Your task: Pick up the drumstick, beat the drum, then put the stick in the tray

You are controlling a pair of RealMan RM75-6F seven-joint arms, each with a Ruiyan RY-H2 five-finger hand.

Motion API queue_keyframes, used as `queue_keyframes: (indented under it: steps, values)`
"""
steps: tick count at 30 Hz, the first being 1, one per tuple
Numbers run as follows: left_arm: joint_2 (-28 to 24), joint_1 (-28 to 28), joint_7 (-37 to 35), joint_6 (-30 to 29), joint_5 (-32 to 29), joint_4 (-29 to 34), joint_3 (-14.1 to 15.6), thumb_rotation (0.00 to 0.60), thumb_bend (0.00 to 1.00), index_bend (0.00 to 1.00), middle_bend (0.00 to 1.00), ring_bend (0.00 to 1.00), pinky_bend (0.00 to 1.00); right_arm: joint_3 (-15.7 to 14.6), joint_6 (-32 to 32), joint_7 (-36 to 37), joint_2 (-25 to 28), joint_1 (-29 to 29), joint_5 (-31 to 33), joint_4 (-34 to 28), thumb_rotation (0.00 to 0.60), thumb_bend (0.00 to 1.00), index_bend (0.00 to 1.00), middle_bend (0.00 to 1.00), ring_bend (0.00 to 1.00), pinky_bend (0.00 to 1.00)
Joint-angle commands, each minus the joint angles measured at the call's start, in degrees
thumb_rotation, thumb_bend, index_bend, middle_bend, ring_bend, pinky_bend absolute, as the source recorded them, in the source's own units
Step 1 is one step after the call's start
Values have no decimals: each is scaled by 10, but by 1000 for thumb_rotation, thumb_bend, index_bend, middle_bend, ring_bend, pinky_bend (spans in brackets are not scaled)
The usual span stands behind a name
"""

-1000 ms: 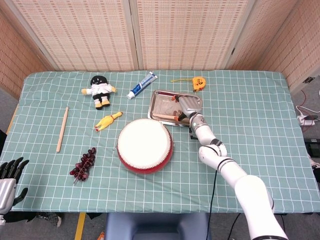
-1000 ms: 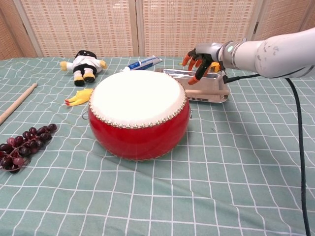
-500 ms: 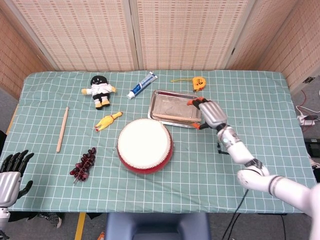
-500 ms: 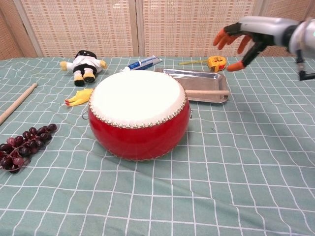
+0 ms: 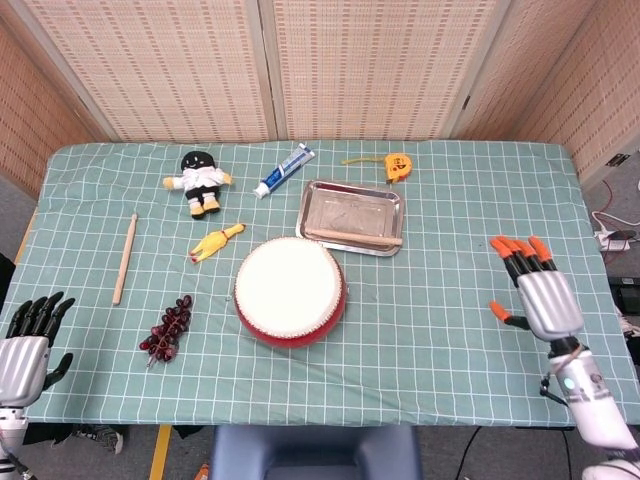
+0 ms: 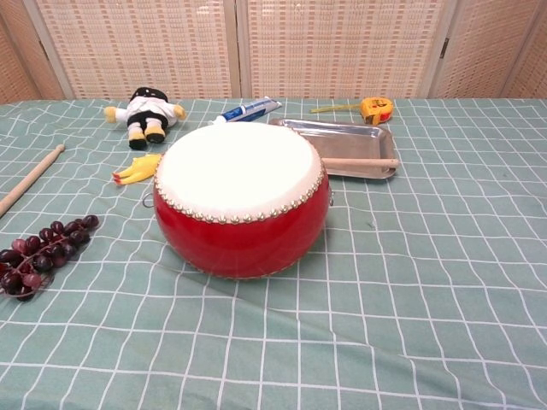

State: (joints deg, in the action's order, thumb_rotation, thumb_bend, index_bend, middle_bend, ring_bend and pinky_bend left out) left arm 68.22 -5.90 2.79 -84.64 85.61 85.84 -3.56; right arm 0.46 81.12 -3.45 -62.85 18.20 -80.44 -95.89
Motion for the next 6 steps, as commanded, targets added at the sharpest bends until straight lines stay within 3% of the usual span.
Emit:
queue_keyframes:
  steps: [1,6]
  values:
    - [-1,-1,8,-3,0,5,-2,600,272,116,45,53,33,-39,48,4,10,-56,-43,-10,600,242,0,0,0,0]
    - [-2,-2,17,-11,0,11,-7,600,270,108,43,54,28,-47,76,5,7,-81,-74,-8,600,242,0,0,0,0]
